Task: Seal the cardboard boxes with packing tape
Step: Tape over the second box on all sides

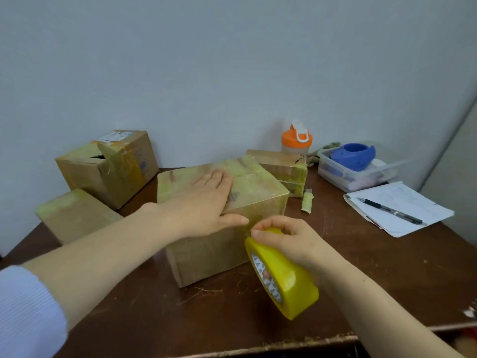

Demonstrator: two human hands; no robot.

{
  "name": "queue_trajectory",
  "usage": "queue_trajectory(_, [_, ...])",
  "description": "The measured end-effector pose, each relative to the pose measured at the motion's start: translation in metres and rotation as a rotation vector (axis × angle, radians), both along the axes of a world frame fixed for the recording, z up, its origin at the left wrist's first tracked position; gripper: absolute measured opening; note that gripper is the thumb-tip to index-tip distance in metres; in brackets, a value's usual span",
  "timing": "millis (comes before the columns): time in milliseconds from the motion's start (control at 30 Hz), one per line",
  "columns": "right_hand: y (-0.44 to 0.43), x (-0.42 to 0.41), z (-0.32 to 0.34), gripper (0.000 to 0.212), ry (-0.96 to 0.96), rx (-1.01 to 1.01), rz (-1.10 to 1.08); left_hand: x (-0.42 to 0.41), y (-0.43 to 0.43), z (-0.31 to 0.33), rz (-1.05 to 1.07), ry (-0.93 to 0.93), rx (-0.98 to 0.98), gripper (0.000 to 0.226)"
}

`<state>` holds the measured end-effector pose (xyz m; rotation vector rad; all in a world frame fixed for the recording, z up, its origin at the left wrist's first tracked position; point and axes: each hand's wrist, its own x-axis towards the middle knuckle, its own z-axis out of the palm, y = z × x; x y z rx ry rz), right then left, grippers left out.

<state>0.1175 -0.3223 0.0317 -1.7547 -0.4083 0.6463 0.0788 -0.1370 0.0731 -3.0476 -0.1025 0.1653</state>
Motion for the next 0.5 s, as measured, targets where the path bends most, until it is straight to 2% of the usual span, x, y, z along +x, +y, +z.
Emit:
queue_trajectory(100, [-0.004,-0.008,0.012,0.011,0.060,0.045,0.008,-0.001,-0.002,0.003,-0.034,-0.031,0.000,0.100])
queue_trajectory(167, [-0.013,-0.013,0.027,0.022,0.055,0.083,0.038,0.004,-0.001,0.011,-0.045,-0.012,-0.036,0.089])
queue_trajectory(267, [-0.031,-0.017,0.061,0.063,0.014,0.160,0.121,0.006,0.002,0.031,-0.085,0.053,-0.204,0.067])
queue_trajectory(300, [-0.036,-0.017,0.073,0.075,0.016,0.209,0.147,0.006,0.003,0.039,-0.093,0.079,-0.262,0.068])
queue_trajectory(333, [-0.039,-0.016,0.084,0.078,0.023,0.273,0.176,0.007,0.005,0.045,-0.100,0.106,-0.298,0.073])
queue_trajectory(433, [-0.035,-0.010,0.114,0.073,-0.026,0.359,0.257,0.014,0.015,0.057,-0.088,0.188,-0.358,0.096])
queue_trajectory(500, [-0.023,0.000,0.122,0.083,-0.037,0.363,0.263,0.020,0.025,0.060,-0.016,0.205,-0.457,0.093])
